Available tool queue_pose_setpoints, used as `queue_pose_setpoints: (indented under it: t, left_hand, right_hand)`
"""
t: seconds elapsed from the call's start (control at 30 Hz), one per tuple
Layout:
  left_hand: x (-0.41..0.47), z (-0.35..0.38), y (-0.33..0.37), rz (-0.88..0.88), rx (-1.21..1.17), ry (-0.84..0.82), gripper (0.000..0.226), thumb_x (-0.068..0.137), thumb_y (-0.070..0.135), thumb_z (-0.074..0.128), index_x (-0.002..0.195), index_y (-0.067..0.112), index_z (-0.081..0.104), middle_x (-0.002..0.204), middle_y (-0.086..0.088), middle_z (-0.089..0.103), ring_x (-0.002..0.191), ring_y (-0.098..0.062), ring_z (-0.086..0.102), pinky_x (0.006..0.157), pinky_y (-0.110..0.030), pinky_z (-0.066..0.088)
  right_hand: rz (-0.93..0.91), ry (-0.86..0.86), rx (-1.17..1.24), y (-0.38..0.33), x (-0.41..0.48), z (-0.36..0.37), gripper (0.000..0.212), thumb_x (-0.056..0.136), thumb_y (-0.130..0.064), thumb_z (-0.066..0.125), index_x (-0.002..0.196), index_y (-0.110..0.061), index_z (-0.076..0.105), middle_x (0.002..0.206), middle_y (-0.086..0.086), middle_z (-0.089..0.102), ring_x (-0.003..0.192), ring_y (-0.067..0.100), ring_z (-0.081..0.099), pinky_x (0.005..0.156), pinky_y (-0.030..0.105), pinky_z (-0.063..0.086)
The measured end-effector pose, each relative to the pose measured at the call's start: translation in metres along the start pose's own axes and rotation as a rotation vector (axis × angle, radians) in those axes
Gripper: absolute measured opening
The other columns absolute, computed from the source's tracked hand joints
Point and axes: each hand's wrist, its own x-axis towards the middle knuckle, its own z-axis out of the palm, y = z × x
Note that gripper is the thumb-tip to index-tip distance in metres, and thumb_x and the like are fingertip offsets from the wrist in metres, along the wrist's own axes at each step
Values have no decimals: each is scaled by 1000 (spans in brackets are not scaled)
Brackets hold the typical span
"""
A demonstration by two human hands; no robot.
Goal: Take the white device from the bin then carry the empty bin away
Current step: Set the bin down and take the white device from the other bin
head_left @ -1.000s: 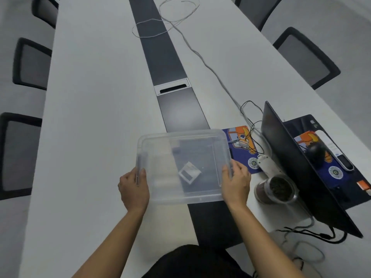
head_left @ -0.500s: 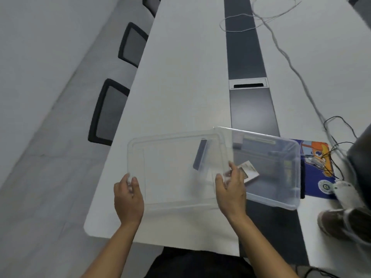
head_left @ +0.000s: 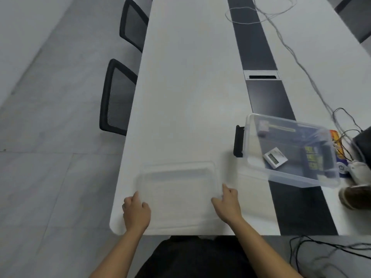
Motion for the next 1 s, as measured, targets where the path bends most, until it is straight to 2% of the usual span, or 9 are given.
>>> queue_pose_setpoints:
  t: [0.17,0.3,0.43,0.5,0.6,0.73,0.83,0.93,1.0]
  left_hand:
    - [4,10,-11,105,214,-205,65,97,28,48,157,16,25,159,-16,23,142,-35,26,114,-43,30]
    - [2,13,-15,120,236,-238,67,95,36,51,156,19,28,162,-17,17,145,-35,22,116,-46,27]
    - [5,6,-2,94,128,-198,66,94,30,56,154,14,33,160,-18,23,144,-37,25,114,-49,29]
    - [7,4,16,175,99,-177,63,95,28,56,152,12,36,160,-17,26,144,-36,27,114,-49,29]
    - [6,10,59,299,-45,-272,58,98,25,53,152,12,36,157,-13,32,137,-30,43,111,-41,36]
    - [-4,29,135,492,-134,-372,55,100,27,53,151,15,37,152,-8,41,126,-21,54,100,-30,41]
    - [-15,52,188,656,-104,-396,57,100,32,52,153,18,34,154,-4,38,131,-18,51,103,-31,43]
    - [-29,74,231,865,-11,-350,60,98,41,51,153,22,34,160,0,30,144,-16,36,109,-41,43]
    - [-41,87,253,967,62,-316,58,98,45,49,152,25,37,164,3,24,147,-14,28,109,-39,42]
  right_hand:
    - [31,-67,-152,17,-11,15,73,96,-27,50,159,-9,19,156,14,32,141,30,33,113,36,31]
    - [28,-57,-84,19,-17,19,71,95,-27,51,158,-12,23,162,9,29,147,26,29,118,35,26]
    - [57,22,72,20,-24,7,63,96,-25,55,154,-15,35,157,5,38,143,21,38,117,33,30]
    - [48,119,144,21,-27,-8,57,96,-25,56,151,-17,41,153,3,43,139,20,42,114,32,34]
    - [19,304,238,24,-31,-42,46,97,-25,57,143,-18,52,143,1,53,126,14,51,101,28,44]
    - [-23,559,313,30,-32,-103,33,98,-23,57,130,-16,64,126,0,65,112,10,59,87,21,44]
    - [-38,611,231,43,-21,-149,33,99,-25,55,128,-15,65,121,0,67,108,13,59,90,25,45]
    - [-57,607,99,58,0,-183,32,99,-26,53,128,-16,65,124,2,65,113,19,58,96,37,50]
    - [-71,587,-26,66,21,-203,33,98,-25,53,128,-17,64,127,4,65,115,23,57,99,40,47]
